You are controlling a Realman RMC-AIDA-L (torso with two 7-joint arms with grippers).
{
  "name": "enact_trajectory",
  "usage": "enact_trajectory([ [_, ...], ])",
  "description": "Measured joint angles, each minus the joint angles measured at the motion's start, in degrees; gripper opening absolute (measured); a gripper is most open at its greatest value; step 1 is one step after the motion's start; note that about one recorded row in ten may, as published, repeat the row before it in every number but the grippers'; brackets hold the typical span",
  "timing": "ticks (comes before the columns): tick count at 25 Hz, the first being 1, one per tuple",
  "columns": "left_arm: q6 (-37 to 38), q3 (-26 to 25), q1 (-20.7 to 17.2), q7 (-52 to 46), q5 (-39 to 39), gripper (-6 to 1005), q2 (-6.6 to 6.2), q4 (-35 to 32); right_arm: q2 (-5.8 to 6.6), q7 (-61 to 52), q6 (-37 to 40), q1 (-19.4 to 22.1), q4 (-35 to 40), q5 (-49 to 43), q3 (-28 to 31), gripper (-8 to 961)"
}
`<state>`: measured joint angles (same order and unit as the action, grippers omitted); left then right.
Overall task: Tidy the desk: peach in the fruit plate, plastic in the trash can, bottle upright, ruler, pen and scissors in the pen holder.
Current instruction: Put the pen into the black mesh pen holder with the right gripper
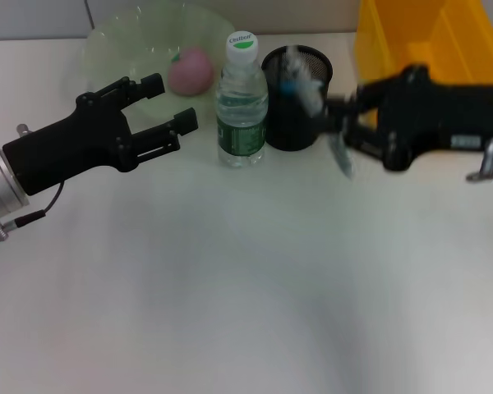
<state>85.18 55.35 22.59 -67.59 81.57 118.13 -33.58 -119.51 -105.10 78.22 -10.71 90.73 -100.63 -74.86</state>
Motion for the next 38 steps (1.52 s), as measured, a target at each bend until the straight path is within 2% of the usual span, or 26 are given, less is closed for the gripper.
enact_trajectory([
  [7,0.36,0.29,-0.33,-0.61,0.0,814,0.12,0.01,0.07,17.31,-0.88,-3.1,-18.42,19.32,7.97,149],
  [11,0.36,0.3,-0.35,-0.66,0.0,814,0.2,0.01,0.14,29.3,-0.98,-7.13,-35.36,29.79,11.74,150],
  [13,0.36,0.34,-0.35,-0.67,0.0,814,0.2,0.0,0.22,34.64,-0.94,-9.39,-43.0,33.05,13.89,151],
  [18,0.49,0.96,-0.26,-0.7,0.03,815,0.19,0.0,0.22,41.47,-1.08,-14.35,-55.46,34.05,19.66,152],
  [22,0.64,2.05,0.04,-0.59,0.06,815,0.18,0.0,-0.07,48.97,-2.14,-17.45,-62.95,35.4,21.63,153],
  [29,0.28,2.75,0.6,-0.19,0.12,814,0.25,0.0,-0.18,59.88,-3.23,-22.7,-73.74,44.31,21.06,155],
  [33,0.13,2.88,0.78,-0.32,0.17,814,0.26,0.0,-0.22,62.04,-7.42,-26.89,-77.79,44.44,20.97,156],
  [38,0.06,2.92,1.18,-0.3,0.17,814,0.26,0.0,-0.27,62.28,-13.38,-30.13,-79.26,44.3,18.56,157],
])
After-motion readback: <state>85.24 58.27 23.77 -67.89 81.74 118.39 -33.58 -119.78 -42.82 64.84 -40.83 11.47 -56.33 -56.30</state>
